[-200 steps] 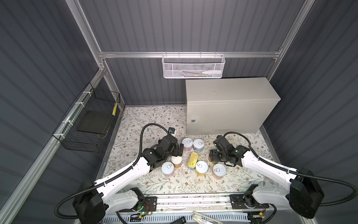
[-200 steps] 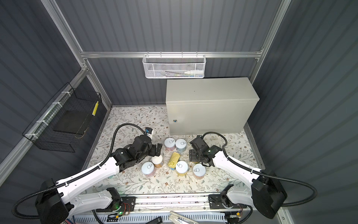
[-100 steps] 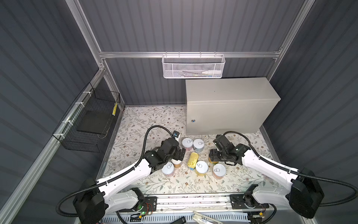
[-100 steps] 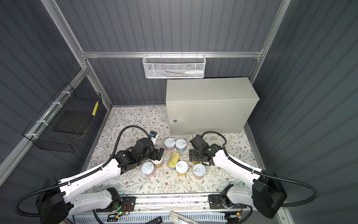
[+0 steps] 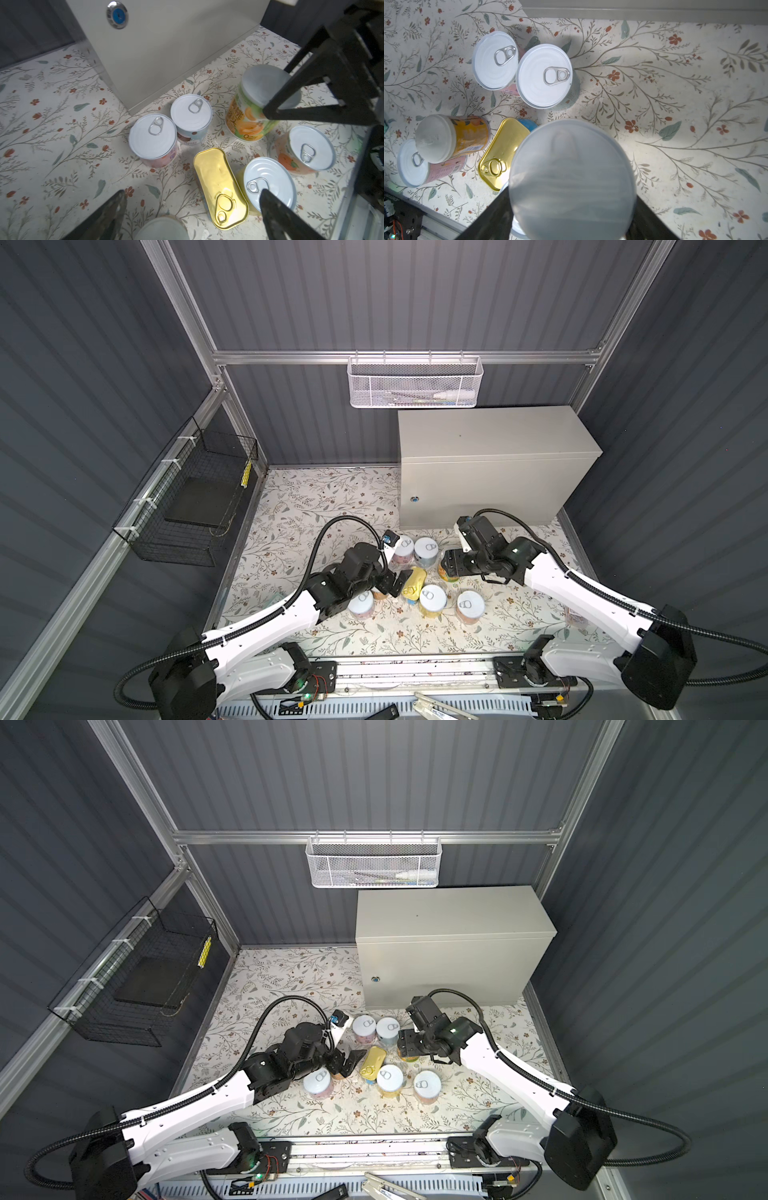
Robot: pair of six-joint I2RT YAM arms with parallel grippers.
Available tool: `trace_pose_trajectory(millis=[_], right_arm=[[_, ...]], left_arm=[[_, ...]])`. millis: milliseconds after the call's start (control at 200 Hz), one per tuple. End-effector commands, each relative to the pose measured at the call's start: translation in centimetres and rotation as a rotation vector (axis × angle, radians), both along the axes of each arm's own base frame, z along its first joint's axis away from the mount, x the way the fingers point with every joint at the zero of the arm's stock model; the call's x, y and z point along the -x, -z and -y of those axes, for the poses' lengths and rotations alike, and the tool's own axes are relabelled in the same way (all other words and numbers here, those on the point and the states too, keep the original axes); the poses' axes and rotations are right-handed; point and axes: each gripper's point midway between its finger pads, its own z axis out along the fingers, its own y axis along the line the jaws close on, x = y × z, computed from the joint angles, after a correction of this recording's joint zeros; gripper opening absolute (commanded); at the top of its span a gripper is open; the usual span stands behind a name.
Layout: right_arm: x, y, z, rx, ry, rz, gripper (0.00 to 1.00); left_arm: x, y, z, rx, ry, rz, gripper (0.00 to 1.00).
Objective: Place and organize the canned foods onto the counter
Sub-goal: 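Close the right gripper on the tall white-lidded can while the left gripper approaches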
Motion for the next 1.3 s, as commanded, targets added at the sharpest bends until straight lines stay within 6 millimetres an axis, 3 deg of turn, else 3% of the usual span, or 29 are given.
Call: trace_pose_trajectory(millis=[0,200,360,430,455,545,620,760,915,1296], right_arm=[[-0.4,-3.3,-1.5,-0.108,-0.041,0.058,0.55],[0.6,-4.7,-3.0,-0.215,-0.098,0.041,0.53],[1.2,-5.5,-3.1,-0.249,-0.11,0.049,0.49],[1.2,-5.0,-2.7,-0.228,-0.095,0.041,0.51],[1.5,-5.7,-2.4,-0.238,-0.095,0.061,0.51],[1.6,-4.4,-1.2,-0.181,-0.064,0.057,0.54],[1.6,-3.3,-0.4,-0.145,-0.031,0.042,0.69],[1.7,-1.3,-0.9,-0.15,-0.013,0.012,0.81],[1.5,0.8,-1.5,-0.114,-0.006,-0.01,0.82],[0.5,3.5,-3.2,-0.013,0.003,-0.02,0.85]], left_arm=[[2.0,-0.6,2.1,0.091,0.152,-0.009,1.0],[2.9,-0.9,4.0,0.18,0.237,-0.032,1.0],[2.7,-1.4,5.0,0.211,0.269,-0.023,1.0],[2.0,-0.9,4.7,0.132,0.25,-0.002,1.0],[1.5,-0.8,4.3,0.097,0.226,0.007,1.0],[1.1,-1.6,3.4,0.074,0.196,0.054,1.0],[1.4,-2.6,3.0,0.112,0.179,0.059,1.0],[1.9,-3.3,2.0,0.164,0.14,0.036,1.0],[2.3,-3.8,1.1,0.201,0.108,0.032,1.0],[1.9,-1.5,-0.5,0.154,0.019,-0.002,1.0]])
